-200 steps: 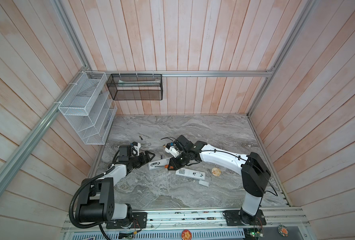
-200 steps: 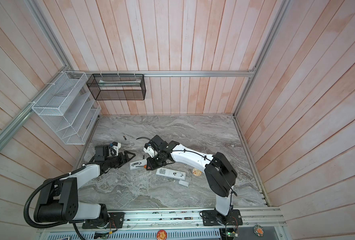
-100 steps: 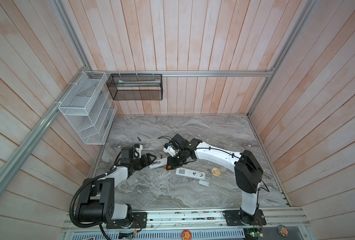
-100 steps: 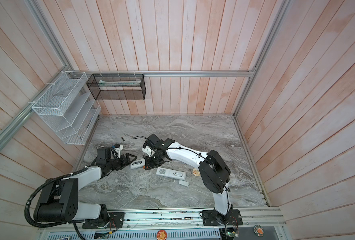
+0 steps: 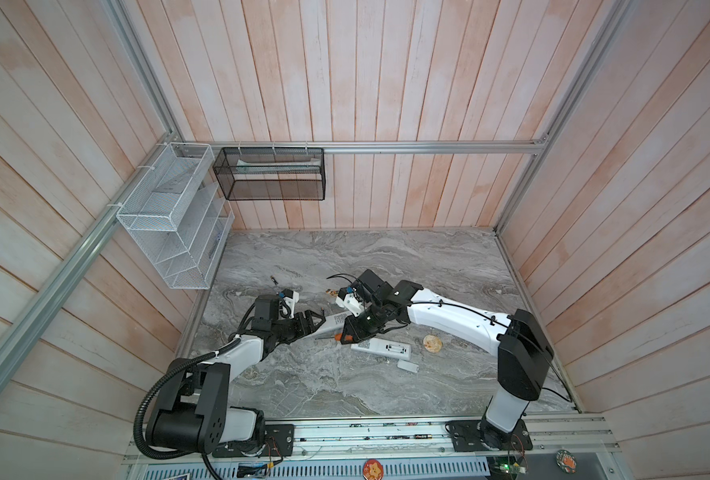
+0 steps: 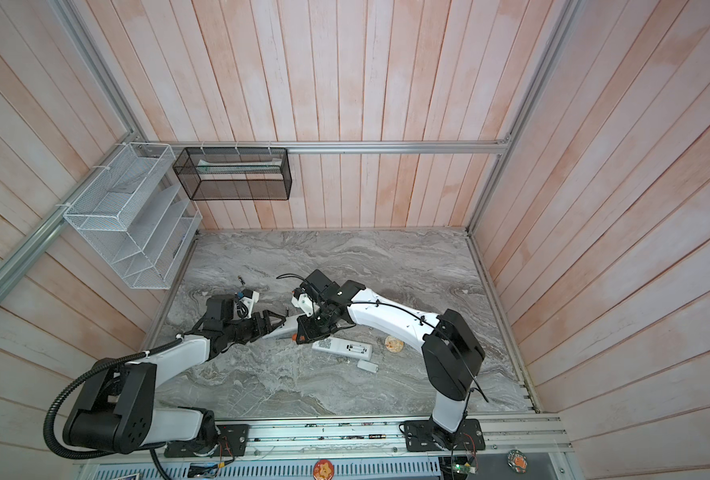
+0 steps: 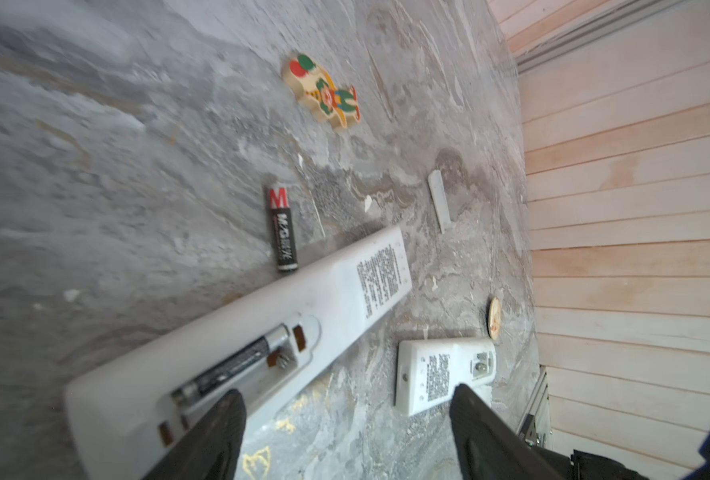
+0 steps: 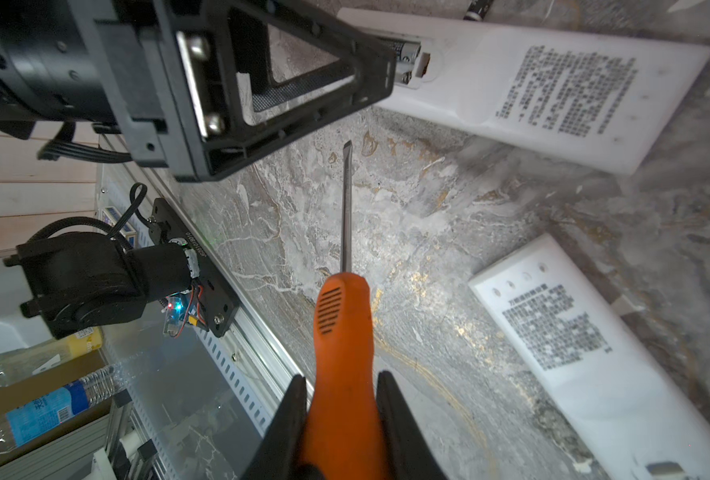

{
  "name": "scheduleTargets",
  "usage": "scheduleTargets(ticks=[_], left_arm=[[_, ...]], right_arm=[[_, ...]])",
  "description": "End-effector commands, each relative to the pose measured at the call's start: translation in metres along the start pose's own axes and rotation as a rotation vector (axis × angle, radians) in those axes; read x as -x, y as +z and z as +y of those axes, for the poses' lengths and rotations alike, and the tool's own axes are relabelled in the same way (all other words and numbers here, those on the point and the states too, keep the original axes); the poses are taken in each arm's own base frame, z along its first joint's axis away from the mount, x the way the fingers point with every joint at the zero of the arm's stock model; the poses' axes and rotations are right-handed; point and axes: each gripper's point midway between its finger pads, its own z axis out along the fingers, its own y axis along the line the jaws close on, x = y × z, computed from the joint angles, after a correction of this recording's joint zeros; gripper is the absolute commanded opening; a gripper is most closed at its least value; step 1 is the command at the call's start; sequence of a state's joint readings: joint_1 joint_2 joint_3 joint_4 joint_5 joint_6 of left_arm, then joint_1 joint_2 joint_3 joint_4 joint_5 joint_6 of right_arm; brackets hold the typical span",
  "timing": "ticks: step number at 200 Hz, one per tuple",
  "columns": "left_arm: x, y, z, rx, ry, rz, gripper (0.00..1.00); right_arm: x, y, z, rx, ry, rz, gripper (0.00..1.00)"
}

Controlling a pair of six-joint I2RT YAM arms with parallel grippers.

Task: Unload the batteries from the remote control

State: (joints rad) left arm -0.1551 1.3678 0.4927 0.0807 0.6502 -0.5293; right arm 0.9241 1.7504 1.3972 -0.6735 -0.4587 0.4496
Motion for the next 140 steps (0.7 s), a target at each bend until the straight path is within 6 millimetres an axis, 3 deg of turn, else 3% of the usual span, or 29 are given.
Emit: scheduleTargets(ticks=[1, 24, 79, 140], left_arm=[[-0.007, 0.001, -0.008, -0.016, -0.012, -0.002, 0.80], [-0.006, -0.005, -0.013, -0.010, 0.006, -0.013, 0.80], [0.037, -0.042, -0.011, 0.066, 0.067, -0.156, 0.83], [0.046, -0.017, 0.014, 0.066, 0.069, -0.139, 0.83]], right_arm=[[-0.003, -0.012, -0.003, 0.006, 0.016, -0.023, 0.00], [0.002, -0.016, -0.009, 0.008, 0.022, -0.051, 0.00], [0.030, -0.007, -0.011, 0.016, 0.010, -0.077, 0.00], [0.049, 0.017, -0.019, 0.001, 0.021, -0.049, 0.00]])
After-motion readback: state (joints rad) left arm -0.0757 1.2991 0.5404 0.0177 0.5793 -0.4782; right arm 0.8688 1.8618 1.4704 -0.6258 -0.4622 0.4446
